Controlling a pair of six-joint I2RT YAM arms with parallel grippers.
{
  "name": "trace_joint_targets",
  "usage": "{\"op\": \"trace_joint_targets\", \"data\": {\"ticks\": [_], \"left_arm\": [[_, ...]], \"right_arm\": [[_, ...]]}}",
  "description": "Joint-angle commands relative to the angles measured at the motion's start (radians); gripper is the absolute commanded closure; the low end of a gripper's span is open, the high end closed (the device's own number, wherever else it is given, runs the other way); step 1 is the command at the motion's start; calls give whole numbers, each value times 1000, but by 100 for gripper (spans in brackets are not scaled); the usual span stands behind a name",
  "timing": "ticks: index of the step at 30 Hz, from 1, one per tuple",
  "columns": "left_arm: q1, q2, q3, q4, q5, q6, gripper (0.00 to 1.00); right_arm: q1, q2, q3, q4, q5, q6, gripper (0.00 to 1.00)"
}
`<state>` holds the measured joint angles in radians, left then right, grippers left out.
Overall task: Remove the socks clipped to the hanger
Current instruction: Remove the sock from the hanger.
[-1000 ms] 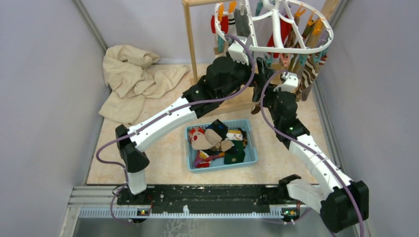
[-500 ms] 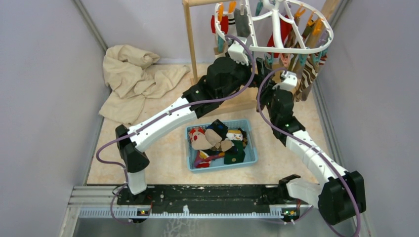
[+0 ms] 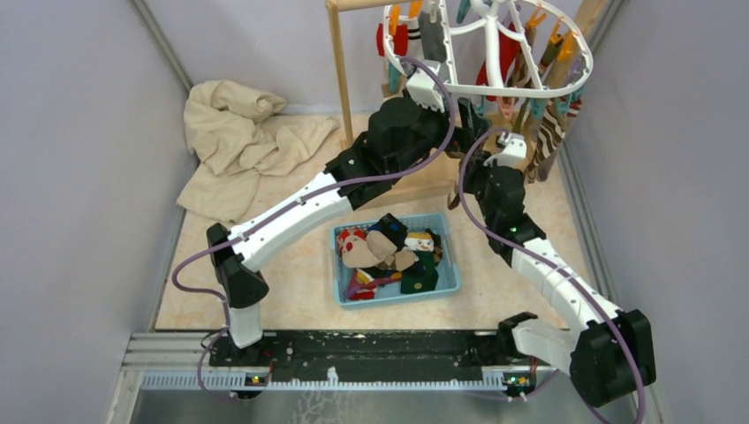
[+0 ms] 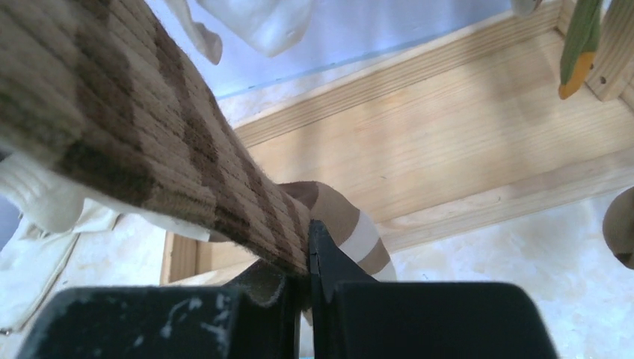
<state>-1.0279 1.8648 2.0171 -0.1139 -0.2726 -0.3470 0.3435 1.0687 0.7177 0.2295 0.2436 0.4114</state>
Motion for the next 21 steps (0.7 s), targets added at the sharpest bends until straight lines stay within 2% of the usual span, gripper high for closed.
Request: {"op": "trace_joint_targets", "data": {"ticks": [1,9,21], "left_arm": [[-2,25,55,2,0,-4,1],[-3,54,85,-1,-10,-6,1],[-3,57,83,7,-123,13,1]], "right_arm": [[-2,-43,-16,30,-71,-8,99],[48,-70,-21,10,-78,-31,100],[171,-54,28,-30,8,-82,100]]}}
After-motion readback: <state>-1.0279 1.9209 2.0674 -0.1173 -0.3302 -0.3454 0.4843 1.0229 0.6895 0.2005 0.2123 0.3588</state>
